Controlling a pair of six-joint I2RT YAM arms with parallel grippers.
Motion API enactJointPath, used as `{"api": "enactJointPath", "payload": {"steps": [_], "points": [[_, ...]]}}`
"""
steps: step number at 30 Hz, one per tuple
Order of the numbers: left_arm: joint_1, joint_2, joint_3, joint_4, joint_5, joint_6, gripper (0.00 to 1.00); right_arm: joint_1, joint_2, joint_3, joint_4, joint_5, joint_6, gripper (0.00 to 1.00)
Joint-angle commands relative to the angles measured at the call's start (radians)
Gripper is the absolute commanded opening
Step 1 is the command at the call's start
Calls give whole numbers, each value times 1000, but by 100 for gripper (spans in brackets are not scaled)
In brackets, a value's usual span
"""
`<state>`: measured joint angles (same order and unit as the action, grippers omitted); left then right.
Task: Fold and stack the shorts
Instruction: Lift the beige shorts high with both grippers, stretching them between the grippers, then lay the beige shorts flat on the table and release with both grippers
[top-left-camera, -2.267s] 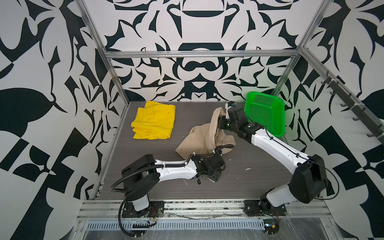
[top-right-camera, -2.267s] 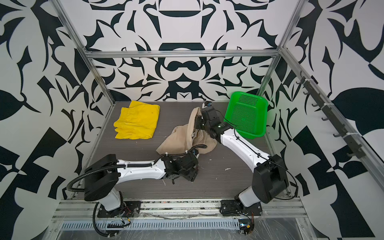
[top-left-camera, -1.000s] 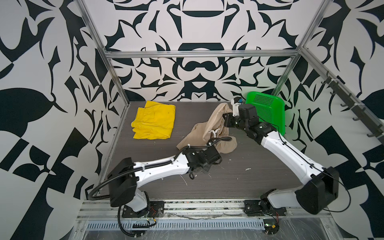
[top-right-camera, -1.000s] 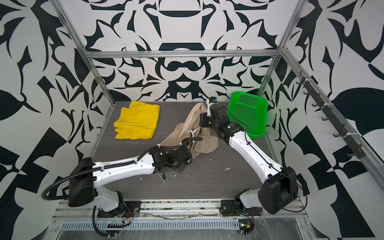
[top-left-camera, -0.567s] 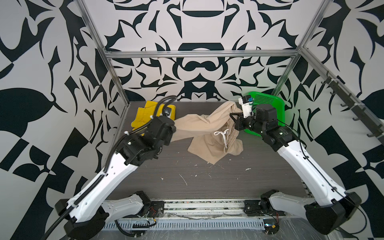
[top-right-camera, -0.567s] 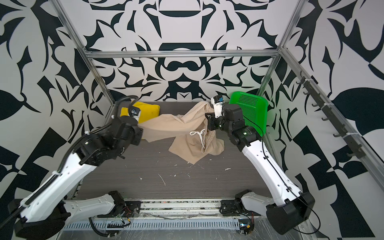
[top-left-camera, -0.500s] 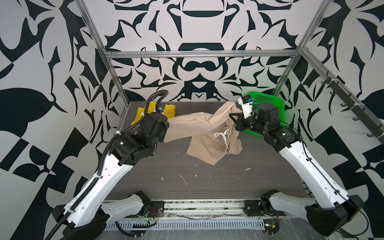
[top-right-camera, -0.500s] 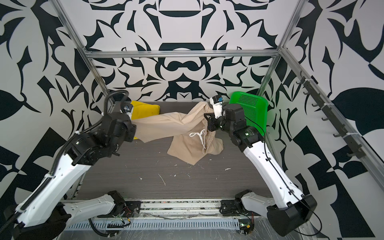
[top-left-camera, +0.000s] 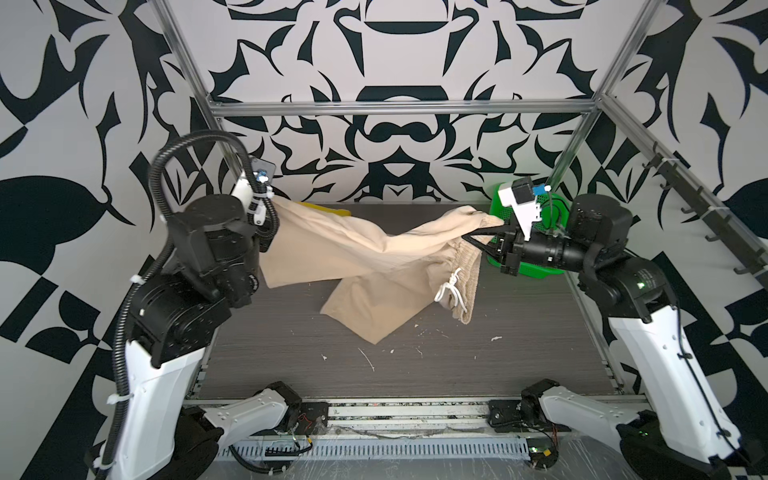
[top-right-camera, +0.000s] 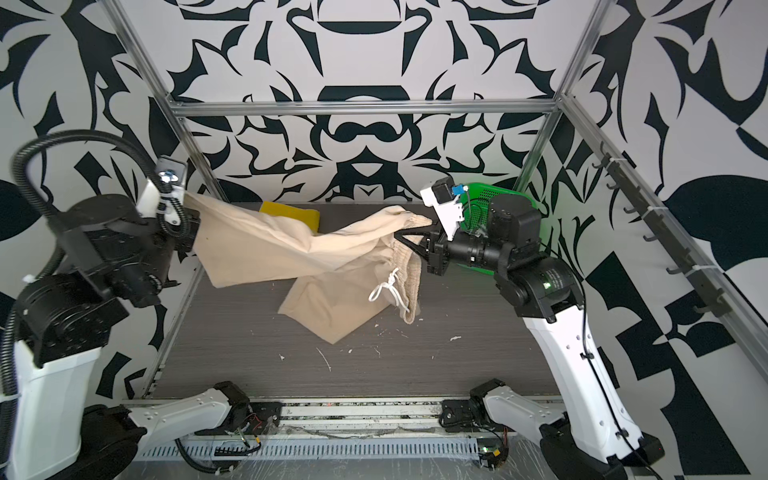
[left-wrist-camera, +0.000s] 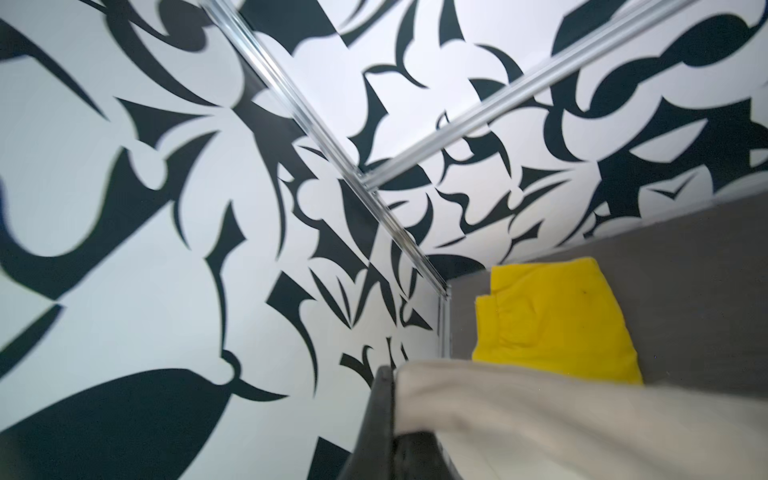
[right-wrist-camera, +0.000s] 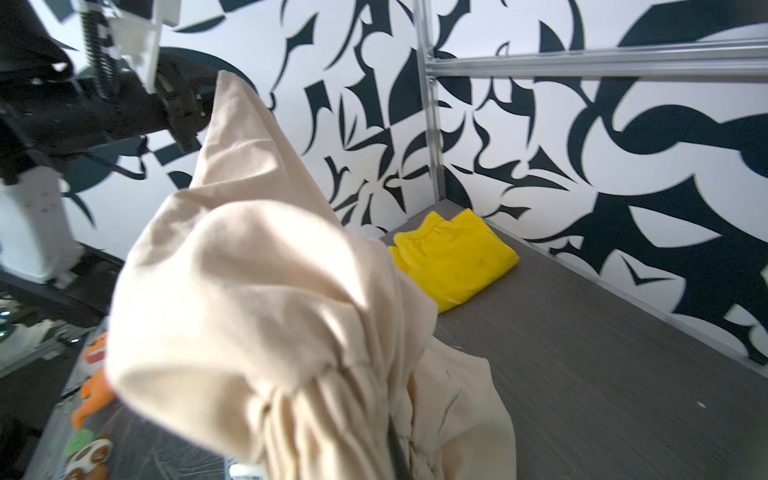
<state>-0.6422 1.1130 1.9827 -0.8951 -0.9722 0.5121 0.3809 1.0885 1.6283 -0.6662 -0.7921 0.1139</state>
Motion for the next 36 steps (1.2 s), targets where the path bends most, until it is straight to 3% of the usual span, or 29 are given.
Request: {"api": "enactJointPath", "payload": {"steps": [1, 4, 7, 9, 15, 22, 29, 31, 32, 35, 36], "points": [[4, 32, 70, 75, -34, 182, 4, -2, 24, 118, 0, -151, 162, 0], [6, 84, 110, 113, 2, 226, 4, -1, 81, 140, -18, -188, 241, 0], [53, 145, 128, 96, 65, 198, 4, -6, 134, 109, -35, -154, 282, 0], [148, 212, 138, 33, 190, 114, 5, -31, 165, 47, 2, -136, 345, 0], [385, 446, 158, -8, 534, -48, 5, -202, 271, -200, 235, -263, 546, 0], [394, 830, 337, 45, 749, -136, 7, -343, 450, -325, 194, -110, 425, 0], [312, 1166, 473, 136, 781, -149, 8, -344, 576, -343, 132, 134, 318, 0], [291, 1229, 500, 142, 788, -150, 12, -344, 585, -335, 123, 185, 309, 16], [283, 1258, 517, 140, 787, -153, 19, -345, 587, -323, 109, 214, 301, 28], [263, 1285, 528, 135, 775, -167, 52, -343, 572, -276, 37, 324, 285, 63], [258, 1277, 514, 140, 770, -172, 62, -343, 558, -254, 11, 375, 279, 70]]}}
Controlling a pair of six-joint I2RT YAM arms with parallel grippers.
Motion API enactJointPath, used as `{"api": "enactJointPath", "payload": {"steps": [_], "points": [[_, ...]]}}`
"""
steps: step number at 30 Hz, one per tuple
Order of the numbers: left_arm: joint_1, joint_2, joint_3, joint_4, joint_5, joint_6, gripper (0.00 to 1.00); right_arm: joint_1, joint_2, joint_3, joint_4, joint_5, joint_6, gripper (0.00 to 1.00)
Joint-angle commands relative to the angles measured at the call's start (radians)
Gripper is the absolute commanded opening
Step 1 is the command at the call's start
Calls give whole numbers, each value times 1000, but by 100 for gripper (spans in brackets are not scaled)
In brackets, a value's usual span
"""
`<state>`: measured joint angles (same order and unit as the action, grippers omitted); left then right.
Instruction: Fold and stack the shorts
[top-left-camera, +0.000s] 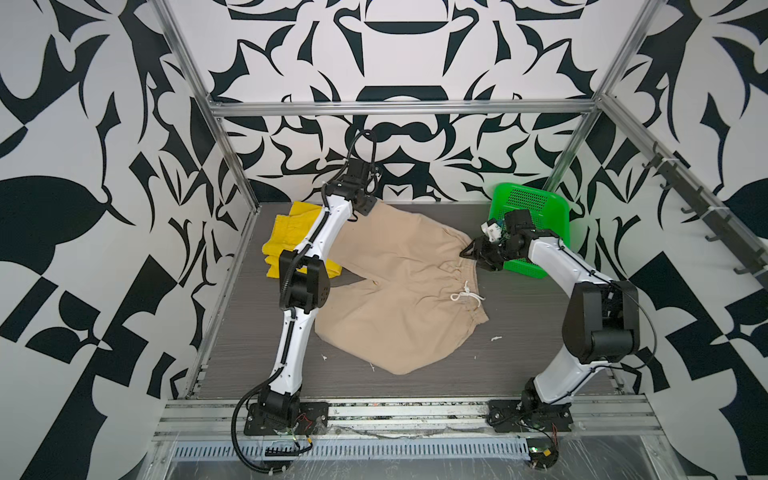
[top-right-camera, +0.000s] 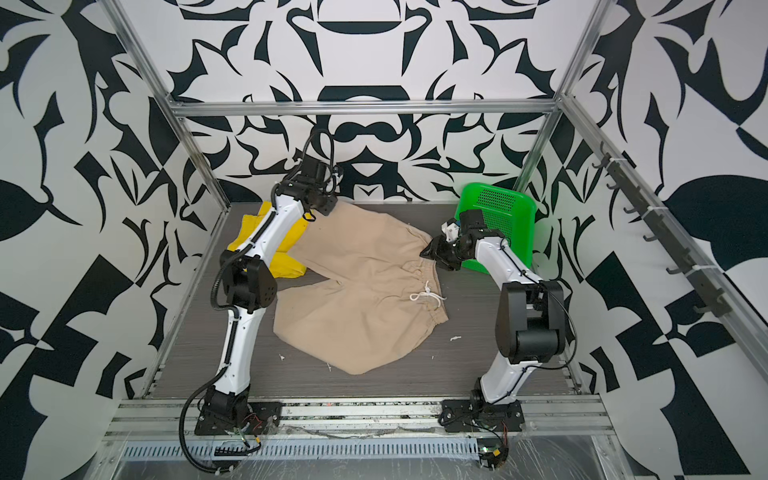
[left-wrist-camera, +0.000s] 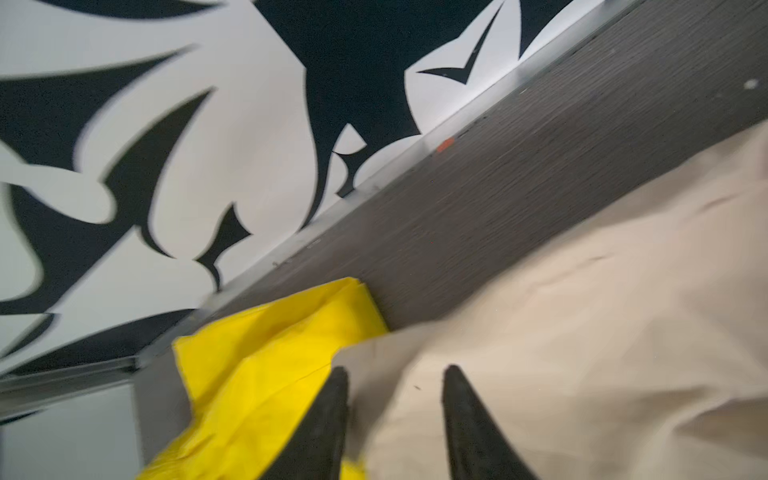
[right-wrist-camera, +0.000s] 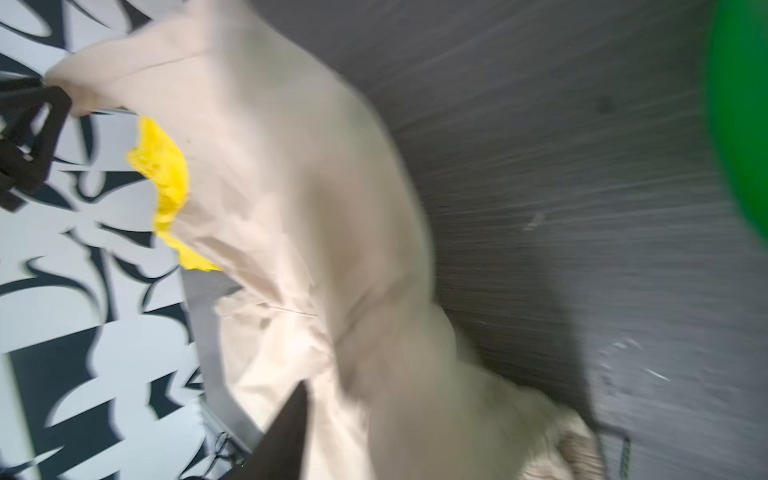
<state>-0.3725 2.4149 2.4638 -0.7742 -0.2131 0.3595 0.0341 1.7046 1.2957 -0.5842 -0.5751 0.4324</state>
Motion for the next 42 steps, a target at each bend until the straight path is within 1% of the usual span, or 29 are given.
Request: {"api": "enactJointPath", "payload": {"steps": [1, 2, 4, 6, 8, 10, 11, 12, 13, 15, 18, 21, 24, 26, 29, 30, 33, 36, 42], "points": [[-14, -37, 17, 28, 5, -26, 67, 4, -72, 96, -91, 205, -40, 74], [-16, -60, -13, 38, -1, -33, 69, 5, -91, 113, -110, 256, -44, 76], [-17, -110, -68, 48, -5, -51, 72, 8, -122, 145, -134, 348, -55, 77], [-17, -175, -130, 60, -17, -79, 74, 12, -143, 160, -125, 387, -77, 77], [-18, -253, -212, 71, -8, -112, 76, 15, -141, 152, -64, 325, -93, 77], [-21, -328, -308, 100, 4, -144, 79, 25, -99, 170, -28, 263, -96, 76], [-24, -368, -360, 118, 10, -158, 79, 39, -68, 195, -25, 261, -105, 76], [-27, -399, -404, 135, 15, -170, 79, 53, -37, 221, -30, 284, -117, 76], [-29, -434, -455, 151, 21, -186, 79, 67, 1, 260, -46, 329, -126, 76], [-35, -489, -537, 172, 37, -212, 78, 71, 75, 340, -89, 456, -115, 77], [-37, -547, -623, 180, 40, -244, 77, 70, 183, 448, -169, 614, -139, 78], [-40, -592, -694, 192, 47, -267, 77, 73, 275, 528, -218, 714, -172, 83], [-42, -623, -747, 204, 61, -283, 76, 74, 333, 565, -235, 795, -195, 84], [-45, -636, -770, 206, 62, -289, 76, 75, 354, 570, -221, 809, -215, 85], [-44, -645, -799, 214, 60, -299, 76, 72, 395, 591, -217, 781, -240, 83], [-44, -646, -809, 218, 60, -304, 76, 70, 409, 598, -215, 731, -252, 80], [-46, -652, -832, 224, 64, -319, 75, 66, 449, 621, -232, 671, -276, 76], [-46, -661, -858, 226, 78, -332, 75, 66, 455, 617, -246, 654, -304, 68], [-54, -682, -901, 233, 94, -341, 74, 67, 408, 539, -247, 629, -356, 55]]}}
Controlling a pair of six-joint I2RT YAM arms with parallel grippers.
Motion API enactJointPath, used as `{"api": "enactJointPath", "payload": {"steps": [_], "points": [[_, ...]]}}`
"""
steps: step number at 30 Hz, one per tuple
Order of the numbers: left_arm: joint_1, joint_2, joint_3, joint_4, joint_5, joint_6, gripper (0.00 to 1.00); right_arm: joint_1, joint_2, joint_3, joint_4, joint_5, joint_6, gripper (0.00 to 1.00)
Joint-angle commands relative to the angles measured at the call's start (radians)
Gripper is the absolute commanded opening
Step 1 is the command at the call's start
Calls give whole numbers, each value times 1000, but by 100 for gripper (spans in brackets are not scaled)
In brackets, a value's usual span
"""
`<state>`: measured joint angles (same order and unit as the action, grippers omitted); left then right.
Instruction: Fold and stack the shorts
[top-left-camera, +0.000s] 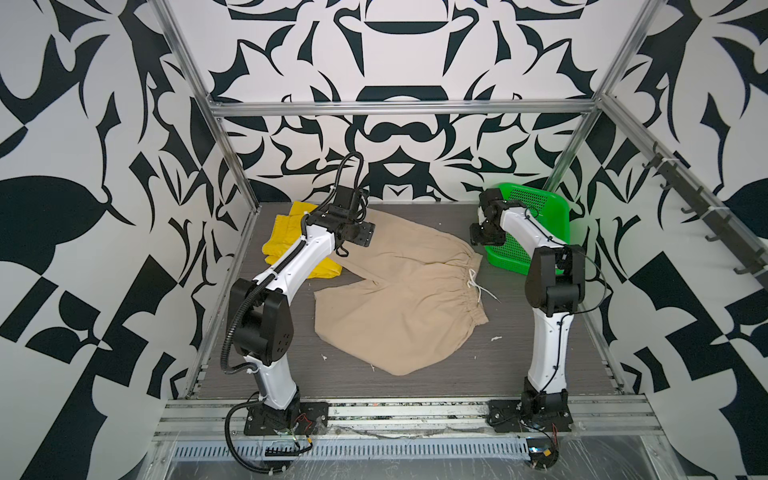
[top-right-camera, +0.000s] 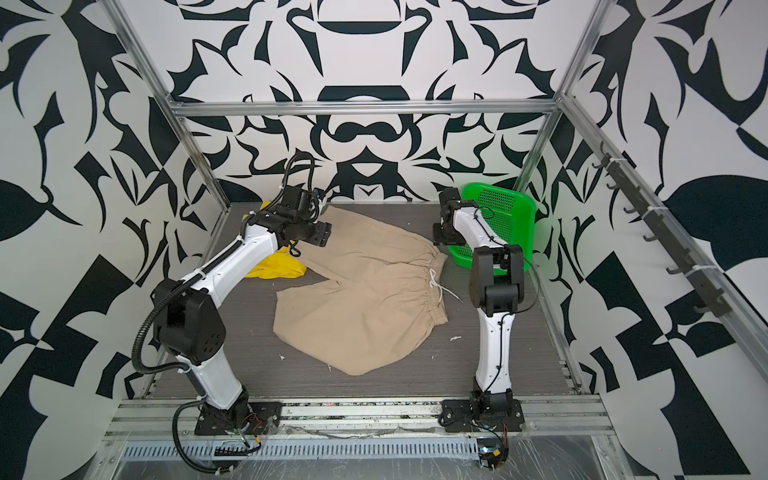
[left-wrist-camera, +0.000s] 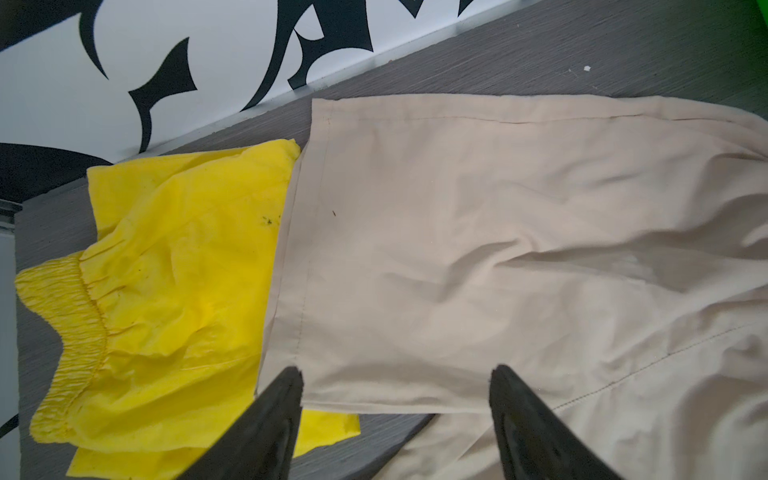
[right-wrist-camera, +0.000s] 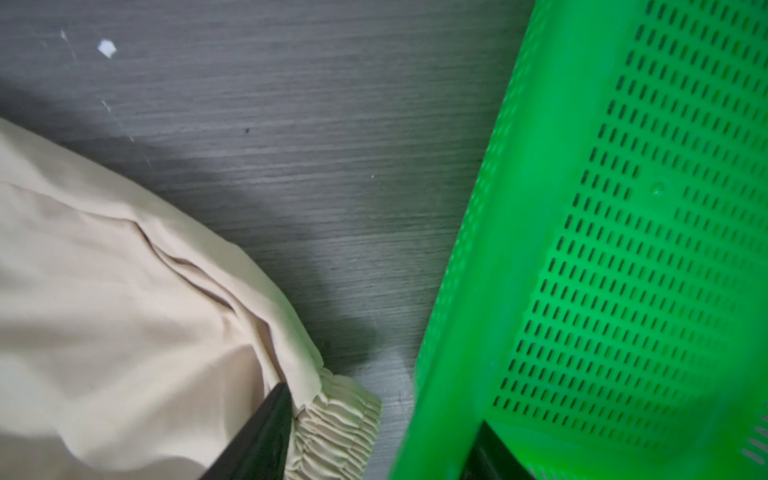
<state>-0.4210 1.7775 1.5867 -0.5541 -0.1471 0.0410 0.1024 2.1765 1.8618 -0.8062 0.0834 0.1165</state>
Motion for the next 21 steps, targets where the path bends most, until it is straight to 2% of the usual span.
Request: {"api": "enactJointPath", "payload": {"steps": [1, 7, 13, 15, 18, 21], "points": [[-8, -48, -32, 13, 33, -27, 74, -1, -73, -41, -25, -39, -50, 53], [-29, -102, -156, 42, 55, -85, 73, 0, -137, -141, -37, -73, -100, 38], [-43, -170, -292, 68, 58, -154, 72, -3, -191, -208, -54, -34, -116, 33], [-47, -195, -335, 83, 59, -179, 72, -3, -208, -225, -55, -7, -124, 20], [-56, -223, -394, 112, 79, -214, 72, -3, -242, -258, -41, -1, -162, 13], [-68, -232, -434, 131, 95, -237, 71, -4, -273, -292, -15, -25, -200, 10]]}}
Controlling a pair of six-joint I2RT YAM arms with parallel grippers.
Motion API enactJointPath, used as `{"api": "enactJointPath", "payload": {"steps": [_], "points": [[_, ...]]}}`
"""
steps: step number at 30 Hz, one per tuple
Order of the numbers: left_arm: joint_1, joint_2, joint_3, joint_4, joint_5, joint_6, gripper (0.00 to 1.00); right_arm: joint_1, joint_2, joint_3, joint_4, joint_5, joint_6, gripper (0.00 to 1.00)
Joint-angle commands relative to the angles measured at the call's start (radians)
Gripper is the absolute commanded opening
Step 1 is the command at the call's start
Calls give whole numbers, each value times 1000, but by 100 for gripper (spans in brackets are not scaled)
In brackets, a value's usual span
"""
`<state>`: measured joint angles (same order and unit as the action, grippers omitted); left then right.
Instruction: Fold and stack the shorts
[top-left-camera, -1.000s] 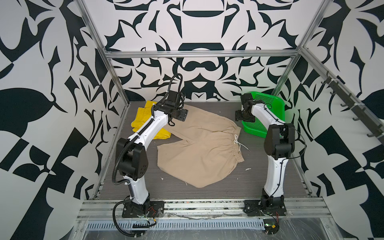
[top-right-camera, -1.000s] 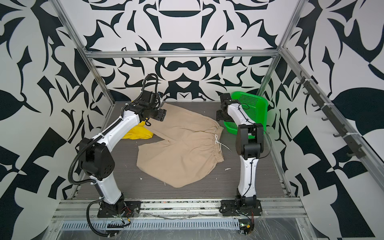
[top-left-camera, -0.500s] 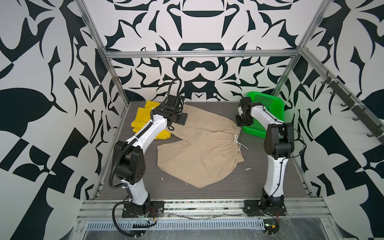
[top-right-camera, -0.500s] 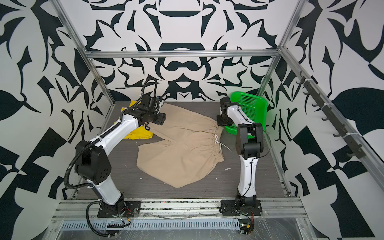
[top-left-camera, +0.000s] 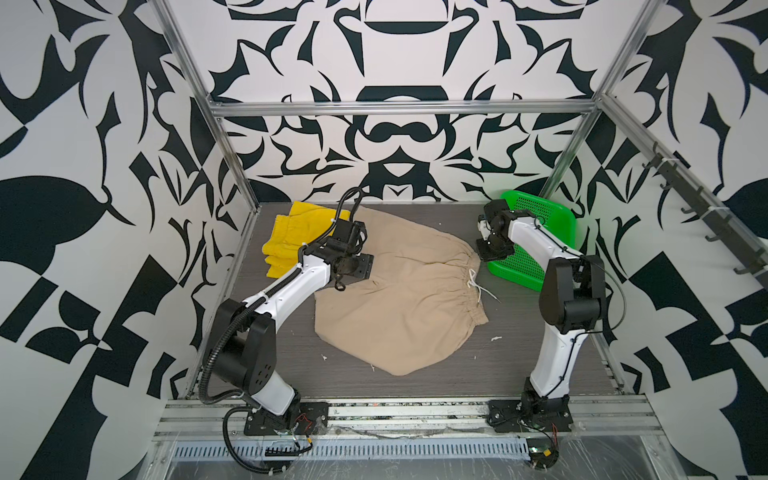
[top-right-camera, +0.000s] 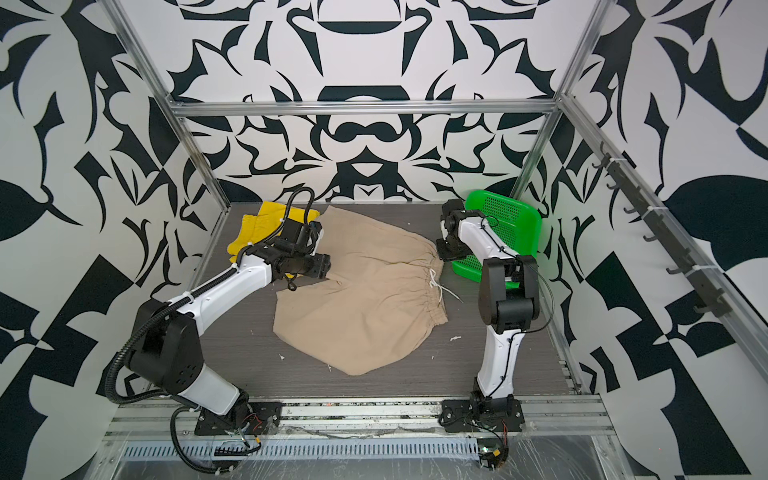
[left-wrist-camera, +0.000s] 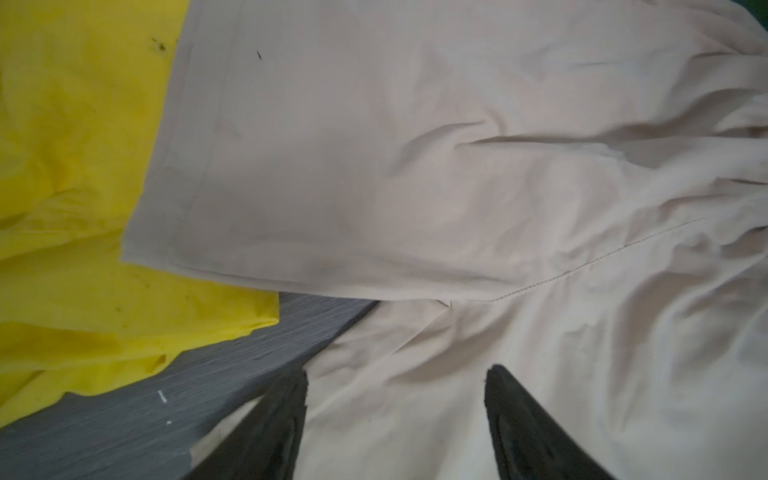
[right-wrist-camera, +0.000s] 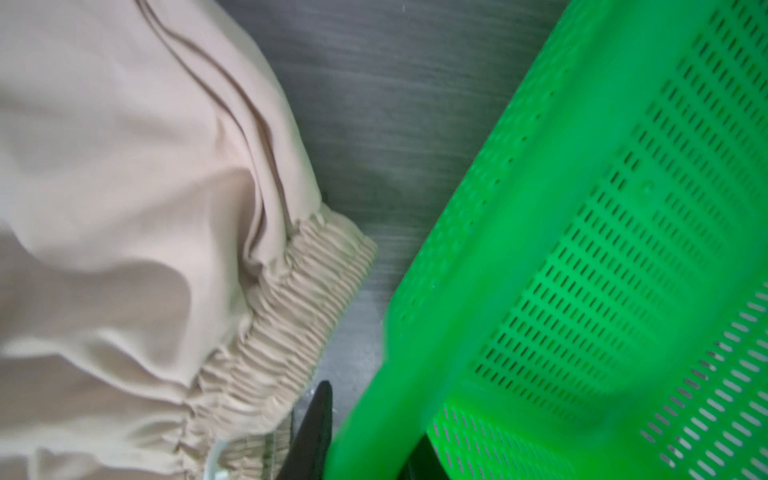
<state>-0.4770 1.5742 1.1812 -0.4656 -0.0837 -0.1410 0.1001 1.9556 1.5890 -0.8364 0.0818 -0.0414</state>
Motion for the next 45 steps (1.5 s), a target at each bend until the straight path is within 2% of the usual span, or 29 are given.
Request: {"api": "enactJointPath", "payload": {"steps": [1, 12, 23, 27, 31, 32, 33, 37, 40, 45], "points": [[-16, -26, -35, 45, 36, -61, 71, -2, -55, -23, 16, -29, -55, 10], [-52, 1, -56, 67, 53, -84, 71, -2, -70, -60, 17, -96, -292, 10], [-88, 67, -9, 74, 75, -88, 71, -8, -15, 4, 17, -104, -494, 9], [-101, 87, 12, 72, 81, -89, 71, -24, 41, 96, -51, -81, -485, 11], [-123, 95, 27, 68, 88, -92, 71, -32, 75, 141, -72, -16, -442, 20], [-128, 93, 31, 64, 93, -95, 71, -35, 77, 150, -79, -11, -432, 26], [-129, 89, 31, 61, 102, -104, 71, -37, 77, 155, -81, -12, -425, 31], [-129, 46, 17, 45, 124, -134, 72, -37, 40, 155, -78, -43, -395, 44], [-129, -16, -12, 23, 136, -171, 72, -36, -8, 145, -69, -59, -370, 55], [-129, -165, -94, -50, 125, -298, 73, -37, -124, 128, -72, -54, -305, 66]]}}
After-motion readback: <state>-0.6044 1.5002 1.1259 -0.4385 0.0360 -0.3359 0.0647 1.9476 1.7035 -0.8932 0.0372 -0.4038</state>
